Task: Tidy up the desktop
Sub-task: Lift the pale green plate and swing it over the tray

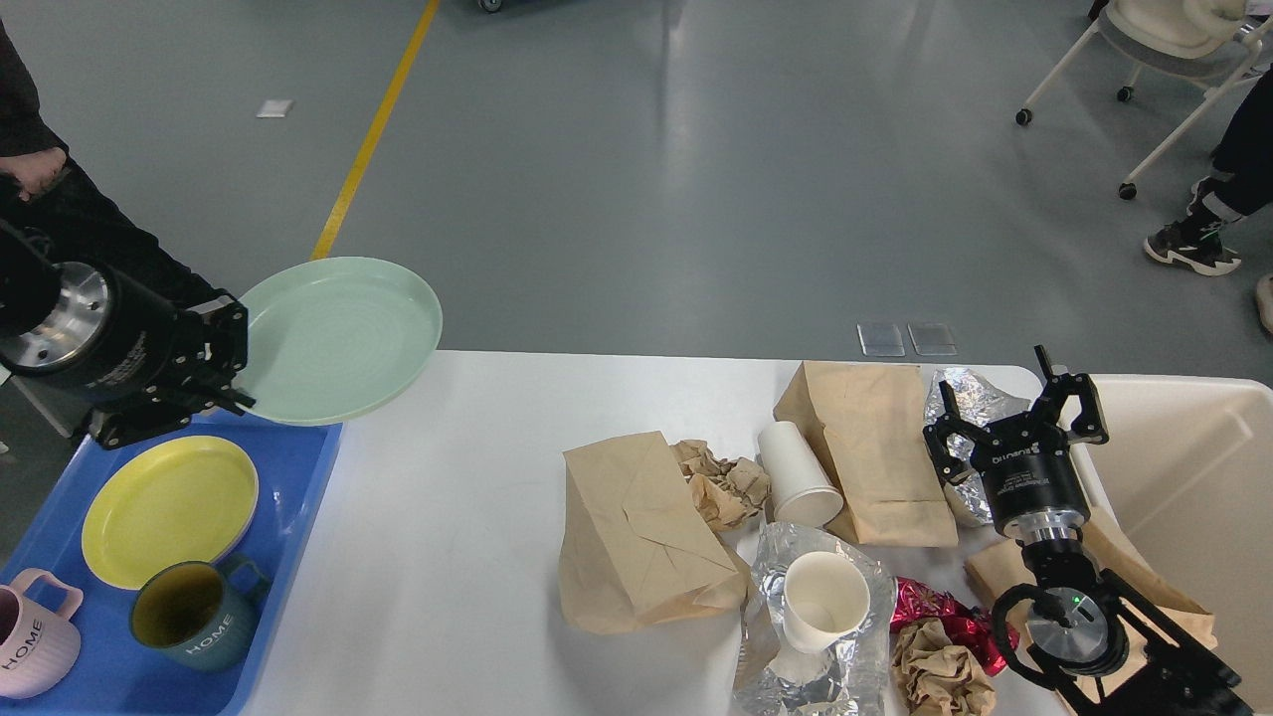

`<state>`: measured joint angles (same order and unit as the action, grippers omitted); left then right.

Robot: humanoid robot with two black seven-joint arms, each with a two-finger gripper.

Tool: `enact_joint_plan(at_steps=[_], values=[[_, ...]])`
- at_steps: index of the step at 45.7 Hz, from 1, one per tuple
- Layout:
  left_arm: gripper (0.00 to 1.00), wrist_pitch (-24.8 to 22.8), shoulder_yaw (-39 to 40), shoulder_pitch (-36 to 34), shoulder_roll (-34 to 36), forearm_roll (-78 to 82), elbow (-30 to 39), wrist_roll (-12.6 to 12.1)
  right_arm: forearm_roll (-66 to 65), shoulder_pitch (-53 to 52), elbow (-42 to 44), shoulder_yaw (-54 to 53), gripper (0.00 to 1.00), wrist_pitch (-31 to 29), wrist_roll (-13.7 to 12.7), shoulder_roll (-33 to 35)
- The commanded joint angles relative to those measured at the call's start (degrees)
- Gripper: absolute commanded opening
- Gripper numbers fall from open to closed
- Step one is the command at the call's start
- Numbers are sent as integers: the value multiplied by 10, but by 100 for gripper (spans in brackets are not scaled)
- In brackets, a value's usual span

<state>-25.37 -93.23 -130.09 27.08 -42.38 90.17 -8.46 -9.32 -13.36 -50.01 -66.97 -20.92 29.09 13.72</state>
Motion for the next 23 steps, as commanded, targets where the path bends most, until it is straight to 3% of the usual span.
enact_joint_plan(at_steps=[1, 7, 12, 23], values=[[0, -1, -2, 49, 78, 49, -56, -1, 0, 0, 0, 0, 100, 0, 0, 0], [0, -3, 16, 111, 167, 101, -142, -8, 0, 0, 0, 0, 100, 0, 0, 0], [0, -4, 55, 201, 210, 119, -230, -28, 0, 0, 0, 0, 100, 0, 0, 0], [0, 5, 294, 498, 226, 161, -407, -71, 0, -1, 2, -1, 100, 1, 0, -1]])
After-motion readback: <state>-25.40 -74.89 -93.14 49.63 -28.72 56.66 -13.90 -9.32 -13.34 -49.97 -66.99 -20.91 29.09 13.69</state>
